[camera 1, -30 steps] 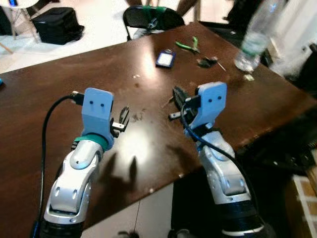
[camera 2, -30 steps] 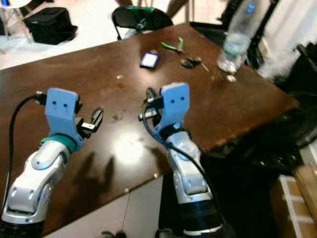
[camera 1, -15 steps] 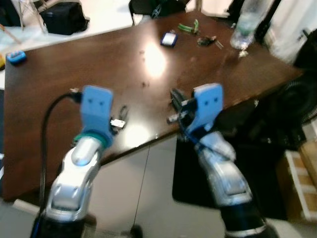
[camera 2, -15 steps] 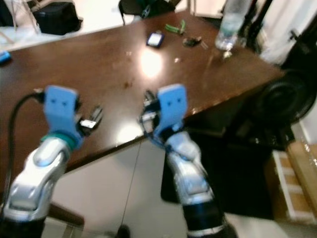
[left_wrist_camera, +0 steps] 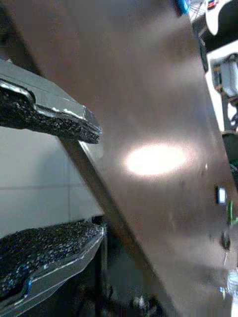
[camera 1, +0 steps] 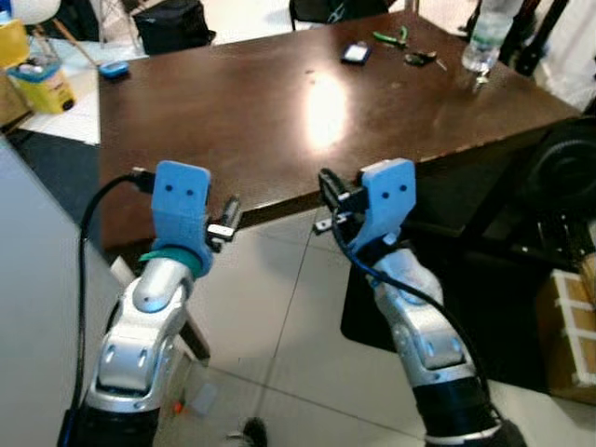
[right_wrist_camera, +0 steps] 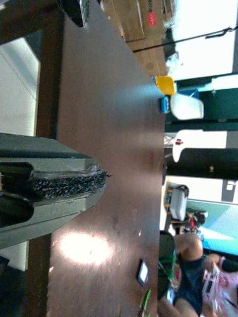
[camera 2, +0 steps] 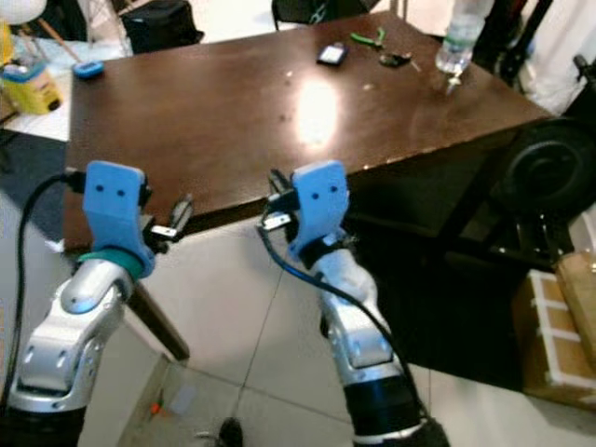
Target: Hang keys on a hook
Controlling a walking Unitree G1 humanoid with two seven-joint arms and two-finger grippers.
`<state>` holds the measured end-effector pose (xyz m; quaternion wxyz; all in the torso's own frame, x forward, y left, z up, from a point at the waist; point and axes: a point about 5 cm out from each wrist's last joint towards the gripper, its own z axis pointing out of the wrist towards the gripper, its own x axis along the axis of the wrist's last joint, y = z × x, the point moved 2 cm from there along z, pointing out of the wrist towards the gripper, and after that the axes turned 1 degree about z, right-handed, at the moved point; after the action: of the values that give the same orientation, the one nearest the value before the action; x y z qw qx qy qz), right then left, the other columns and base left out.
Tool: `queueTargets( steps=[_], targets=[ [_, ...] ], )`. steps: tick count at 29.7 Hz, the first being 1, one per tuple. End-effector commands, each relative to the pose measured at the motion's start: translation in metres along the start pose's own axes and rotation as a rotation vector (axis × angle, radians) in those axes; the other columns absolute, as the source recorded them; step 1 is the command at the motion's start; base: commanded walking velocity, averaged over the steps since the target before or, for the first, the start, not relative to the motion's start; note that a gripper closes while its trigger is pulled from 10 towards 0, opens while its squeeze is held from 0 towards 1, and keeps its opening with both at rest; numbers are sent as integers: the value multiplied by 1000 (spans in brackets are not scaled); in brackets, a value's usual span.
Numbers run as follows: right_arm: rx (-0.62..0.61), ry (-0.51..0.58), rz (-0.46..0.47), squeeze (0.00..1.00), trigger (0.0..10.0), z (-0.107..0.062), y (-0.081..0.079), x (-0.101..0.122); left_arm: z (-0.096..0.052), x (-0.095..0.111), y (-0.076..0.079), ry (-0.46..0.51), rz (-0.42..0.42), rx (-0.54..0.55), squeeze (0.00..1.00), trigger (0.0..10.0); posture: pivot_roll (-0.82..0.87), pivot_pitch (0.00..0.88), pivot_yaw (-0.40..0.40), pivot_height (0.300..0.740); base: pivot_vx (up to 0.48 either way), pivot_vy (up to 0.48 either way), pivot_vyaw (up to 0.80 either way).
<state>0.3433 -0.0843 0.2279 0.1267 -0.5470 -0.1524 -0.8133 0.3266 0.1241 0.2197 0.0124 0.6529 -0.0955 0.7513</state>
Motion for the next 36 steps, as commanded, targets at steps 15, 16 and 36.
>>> queueTargets(
  steps=[15, 16, 36],
  targets=[
    [59, 6, -3, 0, 10000, 0, -10, 0, 0, -7, -1, -58, -25, 15, 0, 10000, -57, 74, 82, 740, 0, 0, 790],
    [59, 6, -3, 0, 10000, 0, -10, 0, 0, -7, -1, -58, -25, 15, 0, 10000, -57, 74, 82, 740, 0, 0, 788],
    [65, 19, 0, 0, 10000, 1, -11, 3, 3, 8, -1, -3, -12, 23, 0, 10000, -58, 82, 85, 740, 0, 0, 788]
  ],
)
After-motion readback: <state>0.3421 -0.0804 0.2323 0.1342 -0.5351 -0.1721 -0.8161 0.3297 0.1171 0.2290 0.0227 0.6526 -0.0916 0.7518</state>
